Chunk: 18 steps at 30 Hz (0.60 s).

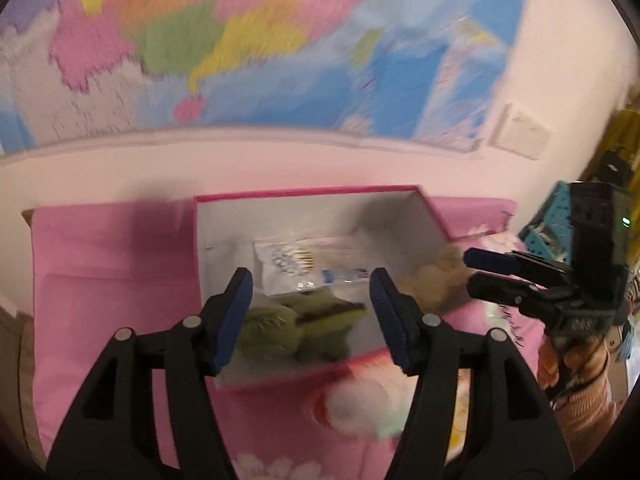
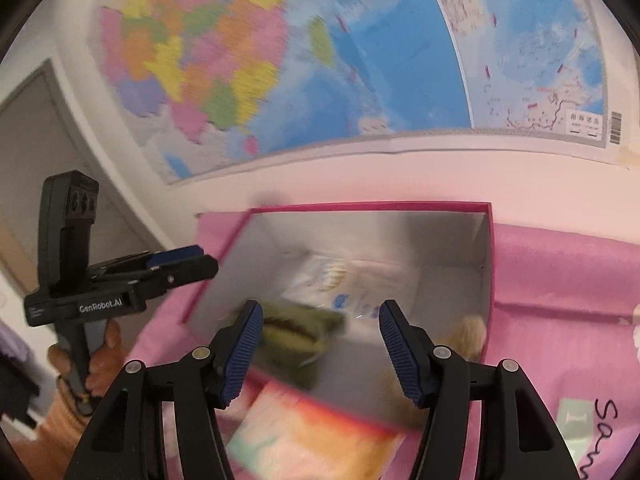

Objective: Organize soft objects
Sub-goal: 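Carry the cotton-swab bag into the pink box and open the right tool, then grasp the yellow-printed wet-wipes pack with the right tool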

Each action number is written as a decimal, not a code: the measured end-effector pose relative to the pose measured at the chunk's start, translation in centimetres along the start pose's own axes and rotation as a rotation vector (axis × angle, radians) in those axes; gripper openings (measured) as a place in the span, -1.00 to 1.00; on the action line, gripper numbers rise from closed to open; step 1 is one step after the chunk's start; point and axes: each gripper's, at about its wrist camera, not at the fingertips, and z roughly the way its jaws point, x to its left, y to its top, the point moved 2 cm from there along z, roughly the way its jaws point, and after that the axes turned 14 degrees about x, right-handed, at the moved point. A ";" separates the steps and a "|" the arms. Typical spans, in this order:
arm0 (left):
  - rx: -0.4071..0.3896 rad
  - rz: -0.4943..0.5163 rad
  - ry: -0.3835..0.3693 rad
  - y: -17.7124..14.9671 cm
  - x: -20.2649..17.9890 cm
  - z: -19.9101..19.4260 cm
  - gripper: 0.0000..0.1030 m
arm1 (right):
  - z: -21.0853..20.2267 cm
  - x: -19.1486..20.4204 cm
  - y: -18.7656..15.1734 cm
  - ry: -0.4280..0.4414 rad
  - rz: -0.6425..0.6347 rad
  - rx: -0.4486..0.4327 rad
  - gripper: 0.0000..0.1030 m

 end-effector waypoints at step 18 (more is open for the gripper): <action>0.182 0.137 -0.246 -12.5 -8.0 1.6 0.37 | -4.9 -1.3 -12.9 0.024 0.039 0.127 0.31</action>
